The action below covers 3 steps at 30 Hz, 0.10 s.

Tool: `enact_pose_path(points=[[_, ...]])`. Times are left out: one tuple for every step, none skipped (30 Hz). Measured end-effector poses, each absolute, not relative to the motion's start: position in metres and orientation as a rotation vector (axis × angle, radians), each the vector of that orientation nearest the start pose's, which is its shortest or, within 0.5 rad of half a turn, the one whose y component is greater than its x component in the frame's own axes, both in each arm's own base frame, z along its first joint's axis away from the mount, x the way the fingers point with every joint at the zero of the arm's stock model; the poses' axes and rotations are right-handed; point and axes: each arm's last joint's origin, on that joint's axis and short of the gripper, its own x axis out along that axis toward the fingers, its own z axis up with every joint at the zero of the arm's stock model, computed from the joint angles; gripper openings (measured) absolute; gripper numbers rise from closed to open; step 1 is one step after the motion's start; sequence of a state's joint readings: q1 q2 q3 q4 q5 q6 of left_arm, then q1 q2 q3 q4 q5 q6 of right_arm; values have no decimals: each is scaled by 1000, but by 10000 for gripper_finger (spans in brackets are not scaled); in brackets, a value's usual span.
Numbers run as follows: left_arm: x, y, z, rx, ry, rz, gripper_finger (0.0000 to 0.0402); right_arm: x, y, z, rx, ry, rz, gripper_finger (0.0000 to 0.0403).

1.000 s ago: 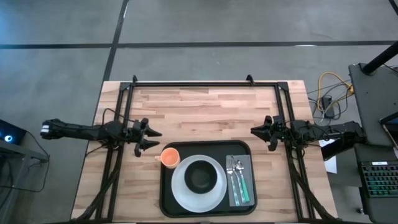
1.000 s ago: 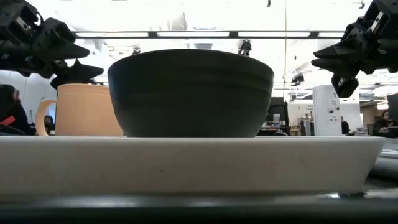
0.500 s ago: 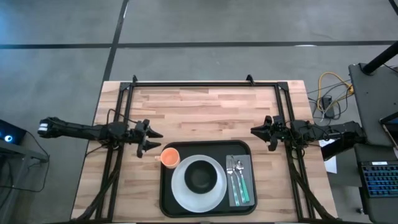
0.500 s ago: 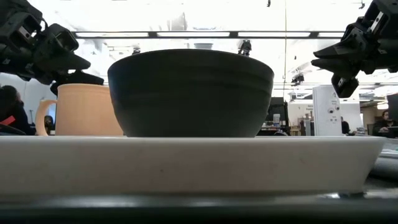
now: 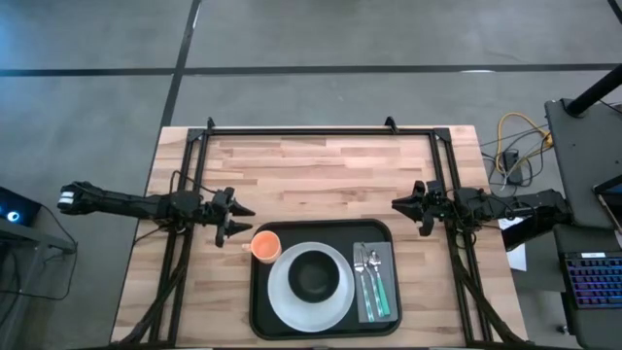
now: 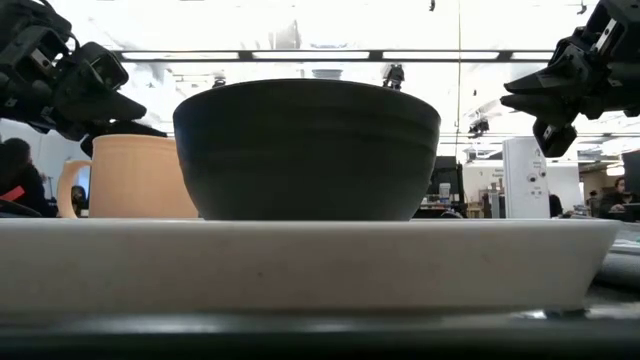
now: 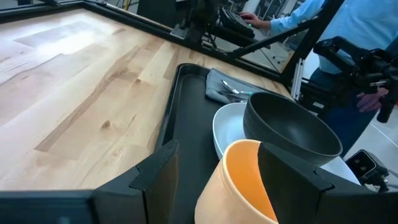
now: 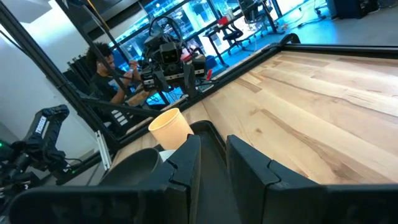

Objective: Set up tray
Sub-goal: Return to home position

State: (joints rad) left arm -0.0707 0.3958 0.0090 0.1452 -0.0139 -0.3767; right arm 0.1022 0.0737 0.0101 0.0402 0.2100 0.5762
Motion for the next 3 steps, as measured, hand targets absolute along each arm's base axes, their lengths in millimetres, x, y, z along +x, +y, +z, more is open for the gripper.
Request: enact_pose_path(points=[[120, -8, 145, -365, 249, -10, 199, 101, 4, 165, 572, -9, -111, 68], [120, -8, 145, -365, 249, -10, 199, 101, 4, 165, 572, -9, -111, 68], [120, -8, 145, -365, 249, -10, 199, 101, 4, 165, 572, -8, -111, 68]])
